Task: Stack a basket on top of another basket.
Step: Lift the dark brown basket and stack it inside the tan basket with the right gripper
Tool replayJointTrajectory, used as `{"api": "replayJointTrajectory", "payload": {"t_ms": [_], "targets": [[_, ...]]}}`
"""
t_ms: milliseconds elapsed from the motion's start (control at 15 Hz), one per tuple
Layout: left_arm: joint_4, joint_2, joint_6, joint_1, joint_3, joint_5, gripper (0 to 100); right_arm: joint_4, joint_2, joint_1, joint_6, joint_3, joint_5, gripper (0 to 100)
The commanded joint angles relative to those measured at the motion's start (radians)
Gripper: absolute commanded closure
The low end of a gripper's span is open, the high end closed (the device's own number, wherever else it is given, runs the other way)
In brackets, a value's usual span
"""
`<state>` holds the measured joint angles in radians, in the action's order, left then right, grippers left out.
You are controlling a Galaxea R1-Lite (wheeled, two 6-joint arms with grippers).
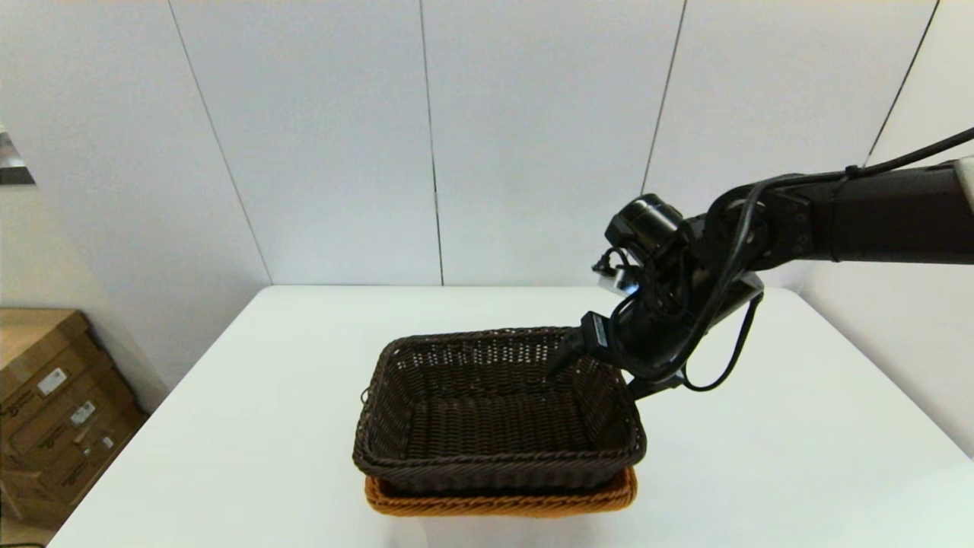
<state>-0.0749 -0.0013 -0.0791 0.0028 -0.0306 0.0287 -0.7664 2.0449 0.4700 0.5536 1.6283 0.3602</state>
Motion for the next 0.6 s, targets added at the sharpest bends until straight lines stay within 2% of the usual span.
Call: {"api": "replayJointTrajectory", "payload": {"t_ms": [67, 467, 600], "targets": [[0.000, 0.000, -0.001, 0.000, 0.000, 0.000, 0, -0.004, -0.019, 0.001, 0.002, 0.012, -0.003, 0], [0.000, 0.000, -0.001, 0.000, 0.000, 0.000, 0, -0.002, -0.006, 0.002, -0.018, -0.001, -0.095, 0], [0.000, 0.000, -0.001, 0.000, 0.000, 0.000, 0, 0.002, -0.011, 0.002, -0.018, 0.004, -0.101, 0]]}}
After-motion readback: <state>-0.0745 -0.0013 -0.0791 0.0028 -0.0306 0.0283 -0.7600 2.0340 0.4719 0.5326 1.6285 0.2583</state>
